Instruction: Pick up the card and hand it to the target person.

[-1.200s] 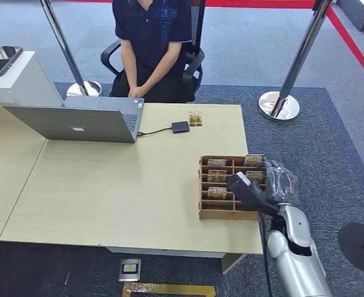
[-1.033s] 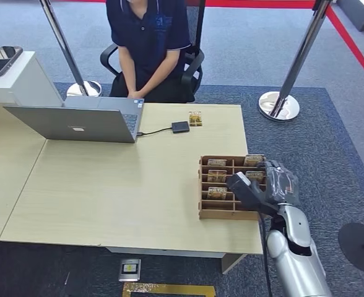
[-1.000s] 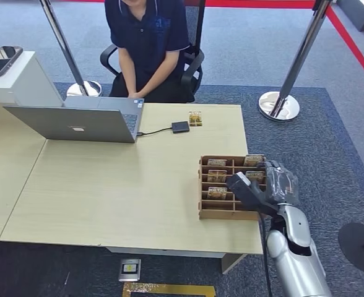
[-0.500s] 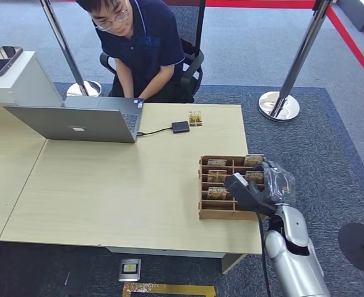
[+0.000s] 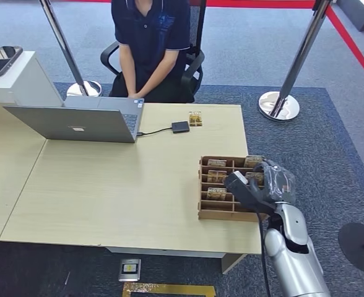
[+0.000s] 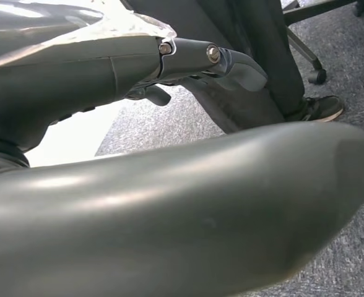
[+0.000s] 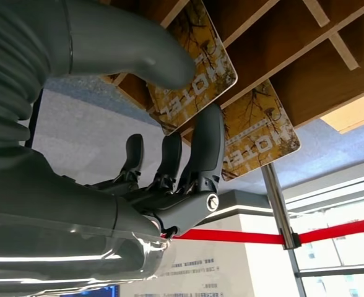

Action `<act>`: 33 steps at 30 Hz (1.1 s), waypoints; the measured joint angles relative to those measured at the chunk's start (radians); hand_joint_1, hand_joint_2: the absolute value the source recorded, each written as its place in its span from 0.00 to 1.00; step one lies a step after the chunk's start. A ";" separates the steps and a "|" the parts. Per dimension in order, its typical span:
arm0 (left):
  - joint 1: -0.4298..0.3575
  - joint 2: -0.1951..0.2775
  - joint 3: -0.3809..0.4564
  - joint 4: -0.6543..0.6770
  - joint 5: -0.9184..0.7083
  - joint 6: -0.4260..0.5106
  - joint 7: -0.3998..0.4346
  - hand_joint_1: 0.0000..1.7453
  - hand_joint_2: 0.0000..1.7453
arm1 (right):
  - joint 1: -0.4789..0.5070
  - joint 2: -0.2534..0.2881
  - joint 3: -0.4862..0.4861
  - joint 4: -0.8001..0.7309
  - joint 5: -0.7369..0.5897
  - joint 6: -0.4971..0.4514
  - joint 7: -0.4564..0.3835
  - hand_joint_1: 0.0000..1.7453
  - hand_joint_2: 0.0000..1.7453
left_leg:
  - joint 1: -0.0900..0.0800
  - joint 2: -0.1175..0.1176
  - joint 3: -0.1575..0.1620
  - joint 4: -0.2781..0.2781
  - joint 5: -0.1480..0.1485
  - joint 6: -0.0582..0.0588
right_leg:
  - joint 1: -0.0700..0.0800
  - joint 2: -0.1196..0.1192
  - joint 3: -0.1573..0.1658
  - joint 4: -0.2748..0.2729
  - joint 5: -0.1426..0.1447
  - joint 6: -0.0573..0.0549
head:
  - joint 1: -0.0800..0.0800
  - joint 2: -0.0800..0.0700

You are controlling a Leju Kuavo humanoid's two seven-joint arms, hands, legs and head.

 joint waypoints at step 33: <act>0.000 0.000 0.000 0.000 0.002 0.000 -0.006 0.00 0.00 | -0.001 -0.007 0.005 -0.013 0.000 -0.001 -0.010 0.76 1.00 | 0.000 0.000 0.001 0.000 0.000 0.000 | 0.000 0.000 0.000 0.000 0.000 0.000 | 0.000 0.000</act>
